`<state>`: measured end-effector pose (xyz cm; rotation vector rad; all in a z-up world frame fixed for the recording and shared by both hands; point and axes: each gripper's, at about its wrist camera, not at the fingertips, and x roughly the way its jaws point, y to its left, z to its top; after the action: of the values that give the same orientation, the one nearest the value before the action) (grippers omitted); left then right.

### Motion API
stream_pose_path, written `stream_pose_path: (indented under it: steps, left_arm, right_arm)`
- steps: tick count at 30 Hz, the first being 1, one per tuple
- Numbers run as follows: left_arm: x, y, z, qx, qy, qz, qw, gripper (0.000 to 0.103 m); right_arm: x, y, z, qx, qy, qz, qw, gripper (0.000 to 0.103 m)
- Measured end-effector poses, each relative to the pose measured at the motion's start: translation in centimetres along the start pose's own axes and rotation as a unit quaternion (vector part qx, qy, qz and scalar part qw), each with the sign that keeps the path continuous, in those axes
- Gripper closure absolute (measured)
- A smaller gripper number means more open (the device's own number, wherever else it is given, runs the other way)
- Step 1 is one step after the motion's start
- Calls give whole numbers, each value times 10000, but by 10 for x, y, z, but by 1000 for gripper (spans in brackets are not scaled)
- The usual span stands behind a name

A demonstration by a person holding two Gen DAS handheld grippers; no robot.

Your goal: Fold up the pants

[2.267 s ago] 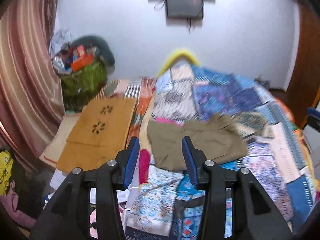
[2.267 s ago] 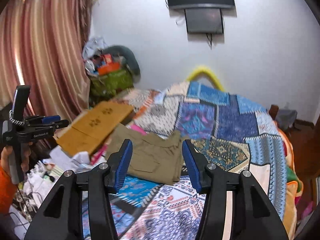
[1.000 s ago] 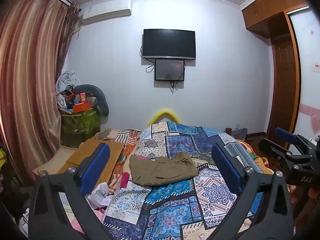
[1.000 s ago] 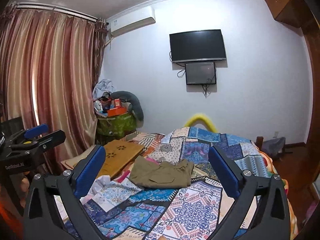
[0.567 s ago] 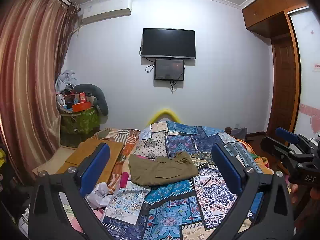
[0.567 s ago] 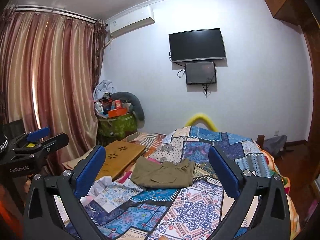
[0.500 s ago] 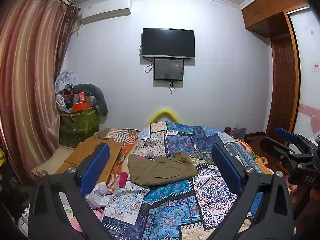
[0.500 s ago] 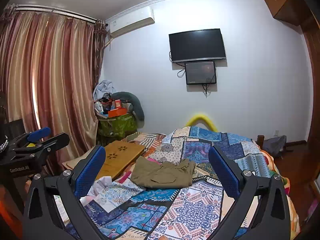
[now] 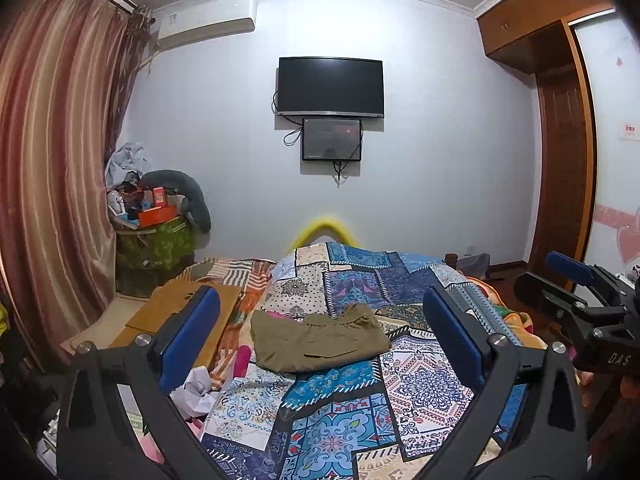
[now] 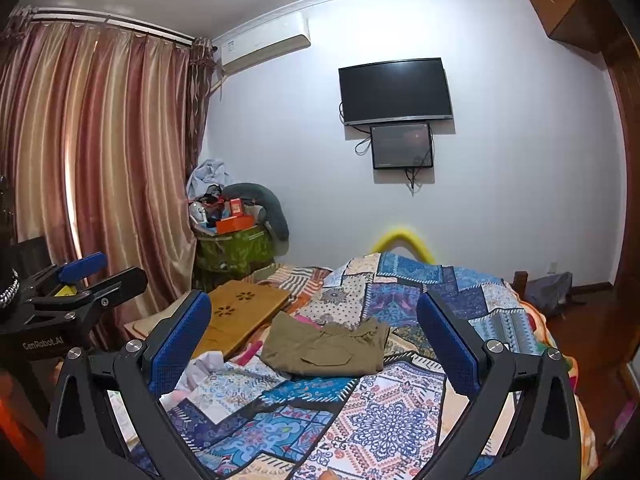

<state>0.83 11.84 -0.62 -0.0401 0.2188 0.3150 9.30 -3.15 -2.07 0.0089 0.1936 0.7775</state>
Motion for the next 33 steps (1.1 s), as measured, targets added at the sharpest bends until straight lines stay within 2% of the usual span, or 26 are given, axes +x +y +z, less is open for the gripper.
stream_pose_path:
  steps: [33]
  left_arm:
    - [2, -1, 3, 81, 3, -259, 9996, 0]
  right_arm:
    - [-4, -2, 3, 61, -45, -23, 10000, 1]
